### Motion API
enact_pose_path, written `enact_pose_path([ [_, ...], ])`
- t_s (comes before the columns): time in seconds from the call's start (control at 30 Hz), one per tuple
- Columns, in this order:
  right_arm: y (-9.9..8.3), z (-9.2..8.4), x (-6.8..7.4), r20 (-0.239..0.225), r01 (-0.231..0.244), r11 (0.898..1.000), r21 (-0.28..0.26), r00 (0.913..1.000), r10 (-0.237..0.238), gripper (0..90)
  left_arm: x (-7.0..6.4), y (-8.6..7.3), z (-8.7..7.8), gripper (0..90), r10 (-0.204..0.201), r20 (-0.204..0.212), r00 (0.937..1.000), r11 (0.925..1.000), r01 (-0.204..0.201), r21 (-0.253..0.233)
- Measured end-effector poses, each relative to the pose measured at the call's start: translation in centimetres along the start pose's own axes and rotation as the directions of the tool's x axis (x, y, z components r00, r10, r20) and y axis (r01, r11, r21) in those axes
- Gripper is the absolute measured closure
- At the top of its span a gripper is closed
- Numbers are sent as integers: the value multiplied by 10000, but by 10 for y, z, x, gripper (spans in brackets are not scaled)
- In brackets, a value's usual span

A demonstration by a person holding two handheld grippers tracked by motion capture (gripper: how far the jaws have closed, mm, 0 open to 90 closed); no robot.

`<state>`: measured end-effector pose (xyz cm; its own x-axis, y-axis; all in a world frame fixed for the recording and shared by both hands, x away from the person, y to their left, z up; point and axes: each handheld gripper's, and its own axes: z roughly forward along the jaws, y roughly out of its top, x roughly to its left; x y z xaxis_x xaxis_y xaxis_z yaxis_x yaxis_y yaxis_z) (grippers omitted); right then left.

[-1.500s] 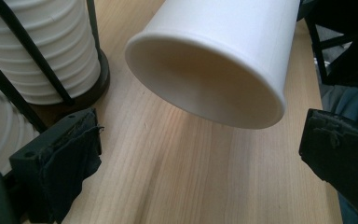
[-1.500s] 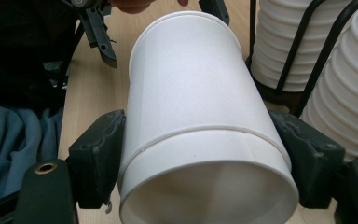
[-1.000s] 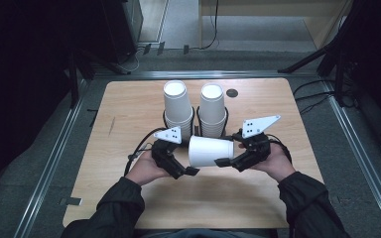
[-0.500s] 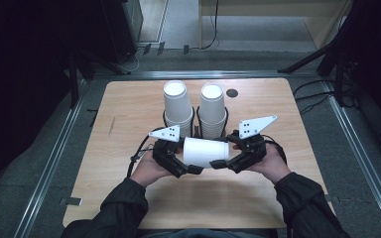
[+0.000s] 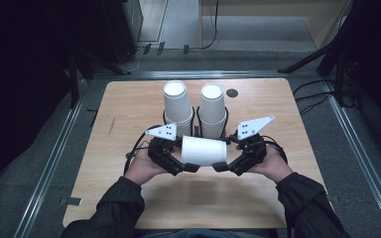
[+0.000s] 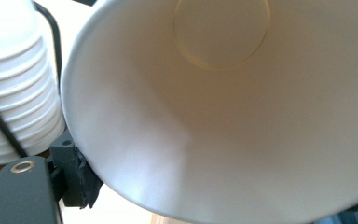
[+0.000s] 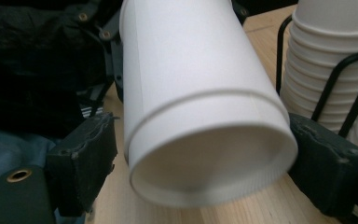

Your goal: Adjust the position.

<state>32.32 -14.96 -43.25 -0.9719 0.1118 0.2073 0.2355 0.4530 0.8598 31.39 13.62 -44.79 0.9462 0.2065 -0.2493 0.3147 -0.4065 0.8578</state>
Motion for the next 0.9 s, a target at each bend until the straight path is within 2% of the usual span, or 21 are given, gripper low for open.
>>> enact_pose_path([
  [0.13, -2, 0, -2, 181, -68, 9995, 322, 9998, 63, 140, 1, 0, -9, 131, -45, -219, 9998, 9998, 49, 187],
  [0.27, -5, 2, -3, 470, -97, 9973, 725, 9989, 63, 141, 1, 0, -16, 131, 78, -588, 9982, 9988, -49, 491],
  [0.37, -7, 3, -4, 662, -174, 9949, 997, 9977, 108, 145, 0, -1, -21, 129, 304, -1001, 9945, 9968, -228, 760],
  [0.43, -8, 4, -5, 774, -186, 9939, 1086, 9969, 102, 147, -1, 0, -23, 129, 382, -1074, 9935, 9954, -283, 919],
  [0.63, -12, 5, -6, 968, -84, 9904, 1381, 9953, -51, 150, 0, 1, -22, 130, 335, -1429, 9892, 9878, -110, 1555],
  [0.7, -12, 5, -6, 1009, -75, 9886, 1504, 9949, -78, 150, 1, 0, -20, 130, 306, -1495, 9883, 9834, -30, 1814],
  [0.77, -13, 5, -7, 953, -272, 9881, 1511, 9954, 128, 150, 3, 0, -17, 130, 221, -1526, 9880, 9778, 105, 2095],
  [0.9, -14, 7, -8, 1140, -321, 9858, 1649, 9934, 133, 151, 4, -2, -10, 130, 285, -1444, 9891, 9618, 122, 2736],
])
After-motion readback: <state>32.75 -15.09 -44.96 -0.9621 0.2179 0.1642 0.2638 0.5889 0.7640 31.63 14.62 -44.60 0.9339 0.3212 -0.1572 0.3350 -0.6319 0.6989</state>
